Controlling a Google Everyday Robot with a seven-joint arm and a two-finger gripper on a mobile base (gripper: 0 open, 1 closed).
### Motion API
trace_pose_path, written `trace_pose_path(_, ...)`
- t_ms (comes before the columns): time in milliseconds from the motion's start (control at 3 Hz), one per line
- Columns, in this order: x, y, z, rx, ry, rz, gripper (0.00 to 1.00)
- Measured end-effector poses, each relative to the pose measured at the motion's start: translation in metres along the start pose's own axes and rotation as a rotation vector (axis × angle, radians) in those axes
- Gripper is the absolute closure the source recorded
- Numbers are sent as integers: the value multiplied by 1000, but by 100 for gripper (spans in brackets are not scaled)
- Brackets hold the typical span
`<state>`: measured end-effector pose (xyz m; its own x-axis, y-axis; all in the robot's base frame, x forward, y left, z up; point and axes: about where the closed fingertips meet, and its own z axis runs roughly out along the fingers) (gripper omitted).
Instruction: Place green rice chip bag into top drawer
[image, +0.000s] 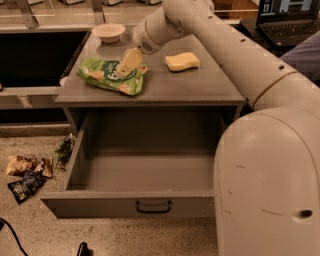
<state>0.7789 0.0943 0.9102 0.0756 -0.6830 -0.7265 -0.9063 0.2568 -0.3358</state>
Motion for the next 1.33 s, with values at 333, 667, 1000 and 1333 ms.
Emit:
trace_pose_path(333,-6,8,22,-26,-24,55,0)
trace_pose_path(667,-8,17,41,-65,-38,110,0)
trace_pose_path(1000,-6,27,60,-113,-50,157,0)
trace_pose_path(1333,-5,35,75,-150,-50,185,0)
